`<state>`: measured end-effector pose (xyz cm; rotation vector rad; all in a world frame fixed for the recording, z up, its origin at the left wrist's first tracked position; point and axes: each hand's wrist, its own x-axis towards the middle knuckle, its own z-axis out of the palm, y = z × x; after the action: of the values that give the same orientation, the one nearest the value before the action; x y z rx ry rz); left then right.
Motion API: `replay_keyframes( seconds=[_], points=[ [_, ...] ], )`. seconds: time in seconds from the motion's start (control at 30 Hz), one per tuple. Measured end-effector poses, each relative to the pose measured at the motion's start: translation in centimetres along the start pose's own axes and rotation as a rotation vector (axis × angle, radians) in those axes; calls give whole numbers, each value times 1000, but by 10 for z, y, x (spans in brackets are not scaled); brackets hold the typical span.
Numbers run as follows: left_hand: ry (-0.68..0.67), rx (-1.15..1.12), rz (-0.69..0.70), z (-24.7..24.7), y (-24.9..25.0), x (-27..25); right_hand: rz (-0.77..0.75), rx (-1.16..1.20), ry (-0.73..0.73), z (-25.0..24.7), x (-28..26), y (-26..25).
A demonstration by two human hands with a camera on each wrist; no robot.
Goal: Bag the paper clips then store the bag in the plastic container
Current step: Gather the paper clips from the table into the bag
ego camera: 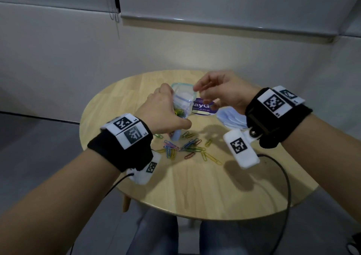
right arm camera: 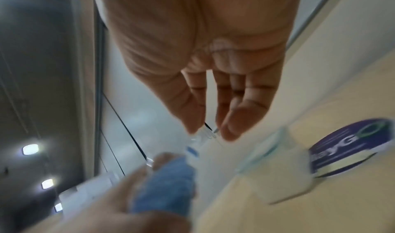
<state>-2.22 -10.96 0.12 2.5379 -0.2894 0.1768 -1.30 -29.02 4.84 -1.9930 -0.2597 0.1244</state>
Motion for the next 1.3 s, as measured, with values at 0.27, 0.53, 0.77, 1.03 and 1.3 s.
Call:
replay_keyframes(
  seconds=[0.27,0.53,0.77,1.03,1.3],
  points=[
    [-18,45,-26,0,-10,-2,222,-967,-398,13,-18,57],
    [-30,48,-47,-1,-11,-3,59,-928,-344,29,-4,58],
    [-32,62,-52,-7,-17,-5,35,-1030,-456,43,3,52],
    [-61,78,-52,-6,-18,-6,-13,-990,-410,50,-2,52],
    [-95,70,-44,0,-10,-7,62,-891,-336,37,-5,47]
  ],
)
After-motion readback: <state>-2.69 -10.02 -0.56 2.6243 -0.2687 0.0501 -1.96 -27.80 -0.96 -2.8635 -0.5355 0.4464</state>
